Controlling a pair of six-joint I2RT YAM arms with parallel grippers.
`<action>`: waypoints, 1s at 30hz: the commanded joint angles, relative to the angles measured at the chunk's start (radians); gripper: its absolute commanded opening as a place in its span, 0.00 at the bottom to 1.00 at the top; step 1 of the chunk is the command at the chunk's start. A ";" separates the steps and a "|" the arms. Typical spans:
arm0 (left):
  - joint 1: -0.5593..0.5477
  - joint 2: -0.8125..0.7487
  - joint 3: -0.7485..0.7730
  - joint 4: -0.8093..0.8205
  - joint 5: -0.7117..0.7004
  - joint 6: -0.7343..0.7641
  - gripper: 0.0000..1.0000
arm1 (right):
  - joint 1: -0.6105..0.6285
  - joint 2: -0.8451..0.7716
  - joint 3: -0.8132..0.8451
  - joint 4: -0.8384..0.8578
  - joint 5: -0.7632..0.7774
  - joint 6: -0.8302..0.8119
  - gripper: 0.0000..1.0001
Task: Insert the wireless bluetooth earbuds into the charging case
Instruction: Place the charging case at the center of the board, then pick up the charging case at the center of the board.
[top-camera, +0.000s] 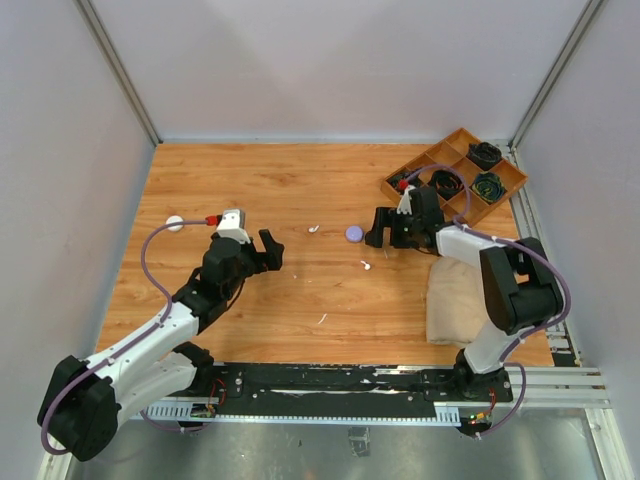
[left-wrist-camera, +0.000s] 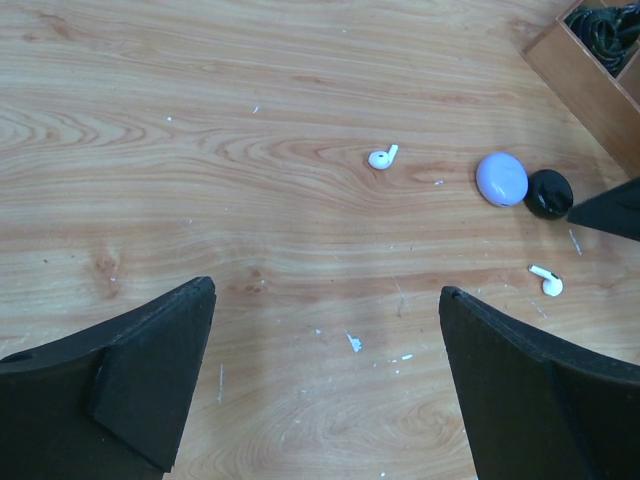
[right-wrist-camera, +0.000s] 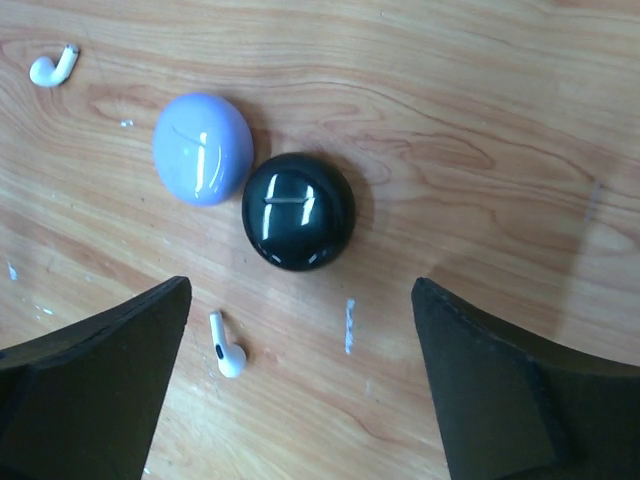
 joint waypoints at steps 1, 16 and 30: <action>0.005 -0.013 -0.012 0.039 -0.029 0.001 0.99 | 0.021 -0.134 -0.073 -0.032 0.106 -0.087 0.99; 0.017 0.044 0.055 -0.009 -0.067 -0.124 0.99 | 0.028 -0.628 -0.317 0.081 0.190 -0.146 0.98; 0.180 0.192 0.308 -0.348 -0.138 -0.202 0.99 | 0.028 -0.948 -0.602 0.384 0.050 -0.164 0.99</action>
